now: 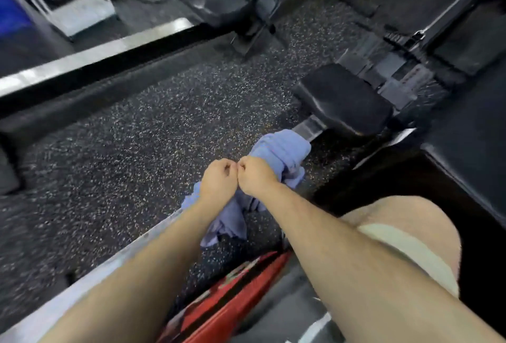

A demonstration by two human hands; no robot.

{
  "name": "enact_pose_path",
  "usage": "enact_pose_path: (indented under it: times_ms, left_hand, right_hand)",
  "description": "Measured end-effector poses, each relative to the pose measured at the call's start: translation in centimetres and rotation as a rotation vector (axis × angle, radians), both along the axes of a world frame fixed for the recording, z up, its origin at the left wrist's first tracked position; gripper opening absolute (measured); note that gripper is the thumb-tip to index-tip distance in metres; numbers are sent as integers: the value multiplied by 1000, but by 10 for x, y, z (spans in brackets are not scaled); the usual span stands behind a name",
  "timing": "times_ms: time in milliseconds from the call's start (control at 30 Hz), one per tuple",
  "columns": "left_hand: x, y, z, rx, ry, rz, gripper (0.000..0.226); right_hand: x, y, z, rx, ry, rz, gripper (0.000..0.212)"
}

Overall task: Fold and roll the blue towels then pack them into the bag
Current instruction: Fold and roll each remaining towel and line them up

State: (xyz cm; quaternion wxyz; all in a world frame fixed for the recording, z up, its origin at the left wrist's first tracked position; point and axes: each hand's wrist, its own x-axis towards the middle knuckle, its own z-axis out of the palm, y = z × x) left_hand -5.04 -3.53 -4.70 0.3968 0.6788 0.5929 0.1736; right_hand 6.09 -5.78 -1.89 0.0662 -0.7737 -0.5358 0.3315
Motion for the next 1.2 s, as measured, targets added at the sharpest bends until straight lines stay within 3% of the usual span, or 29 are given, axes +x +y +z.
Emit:
enact_pose_path:
  times_ms: [133,233,333,467,600,833,933,1067,1200]
  left_hand:
    - [-22,-9,-36,-83,461,-71,39]
    - [-29,-16,-52,-83,498,-9,44]
    - [-29,-11,-62,-64,494,57,23]
    - [-33,-1,-59,-107,389,99,23]
    - [-20,0,-23,-81,12,85,13]
    - [3,2,60,-58,-465,208,9]
    - [23,4,89,-58,-369,164,37]
    - [60,1,137,-181,-343,100,50]
    - [106,-10,191,-398,-512,105,92]
  right_hand:
    - [-23,-6,-32,-123,40,82,23]
    - [-32,-4,-46,-161,65,78,17]
    - [-38,-7,-55,-149,68,7,34]
    - [-36,-10,-44,-154,184,-95,29]
    - [-22,-11,-21,-128,282,-149,25]
    - [20,-10,54,167,374,-296,24]
    - [39,-20,96,298,393,-338,22]
    - [73,-43,165,488,444,-371,15]
    - [118,-74,234,685,450,-447,29]
